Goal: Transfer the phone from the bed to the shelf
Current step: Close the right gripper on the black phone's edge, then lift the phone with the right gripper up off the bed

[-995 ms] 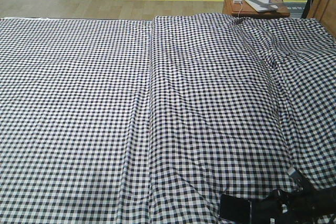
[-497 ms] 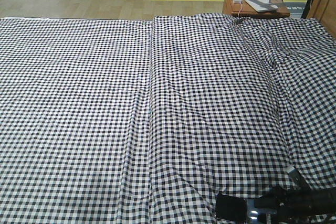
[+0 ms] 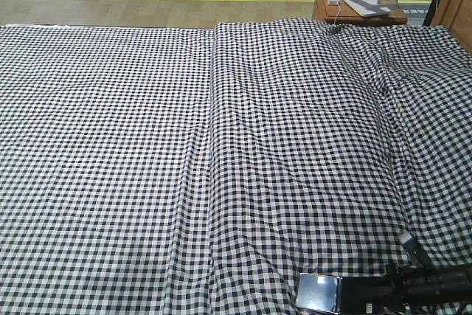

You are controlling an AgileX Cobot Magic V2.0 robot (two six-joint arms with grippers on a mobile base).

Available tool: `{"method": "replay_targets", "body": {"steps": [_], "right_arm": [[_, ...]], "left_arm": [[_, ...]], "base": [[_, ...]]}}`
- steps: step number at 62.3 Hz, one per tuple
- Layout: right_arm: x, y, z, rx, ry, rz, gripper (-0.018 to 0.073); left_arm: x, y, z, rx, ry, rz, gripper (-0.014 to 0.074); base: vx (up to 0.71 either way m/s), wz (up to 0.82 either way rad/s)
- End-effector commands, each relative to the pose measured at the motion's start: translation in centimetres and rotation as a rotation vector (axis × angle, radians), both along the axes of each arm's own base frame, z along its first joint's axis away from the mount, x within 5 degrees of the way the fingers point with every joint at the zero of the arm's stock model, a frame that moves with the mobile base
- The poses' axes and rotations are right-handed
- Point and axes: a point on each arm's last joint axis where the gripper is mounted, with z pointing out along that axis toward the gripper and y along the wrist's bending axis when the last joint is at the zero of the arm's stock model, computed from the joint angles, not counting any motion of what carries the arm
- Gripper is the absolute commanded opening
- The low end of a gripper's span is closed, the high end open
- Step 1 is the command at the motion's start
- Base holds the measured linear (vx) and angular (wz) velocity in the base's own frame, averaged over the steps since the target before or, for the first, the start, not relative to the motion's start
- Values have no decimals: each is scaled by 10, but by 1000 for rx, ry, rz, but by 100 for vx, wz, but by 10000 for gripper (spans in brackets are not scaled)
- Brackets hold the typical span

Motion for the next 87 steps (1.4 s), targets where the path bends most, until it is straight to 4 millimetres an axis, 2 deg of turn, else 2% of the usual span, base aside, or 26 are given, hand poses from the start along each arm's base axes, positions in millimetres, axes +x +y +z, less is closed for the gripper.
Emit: {"method": "replay_targets", "body": {"steps": [1,14,27,40,54,62,72,87], "right_arm": [[8,2,31,166,-92,41,-11],[9,2,43,190,-87,39,-10],[11,1,72,163,-147,48,-7],[21,-5,114,103,-222,62,-3],[36,-10,177,5,-332,63,-3],[42,7,215,-53,-422,152,-3],[48,42,259,-92,-543,258,-3],[38,86,323,-132,-694,359,-3]], "left_arm": [[-1,0,15,-11,-108,-2,1],[-1,0,15,-11,-108,-2,1],[-1,0,15,-11,-108,-2,1],[-1,0,15,-11,-108,-2,1],[-1,0,15,-11,-108,-2,1],[-1,0,15,-11,-108,-2,1],[-1,0,15,-11,-108,-2,1],[-1,0,15,-11,-108,-2,1]], "base": [[0,0],[0,0],[0,0],[0,0],[0,0],[0,0],[0,0],[0,0]]}}
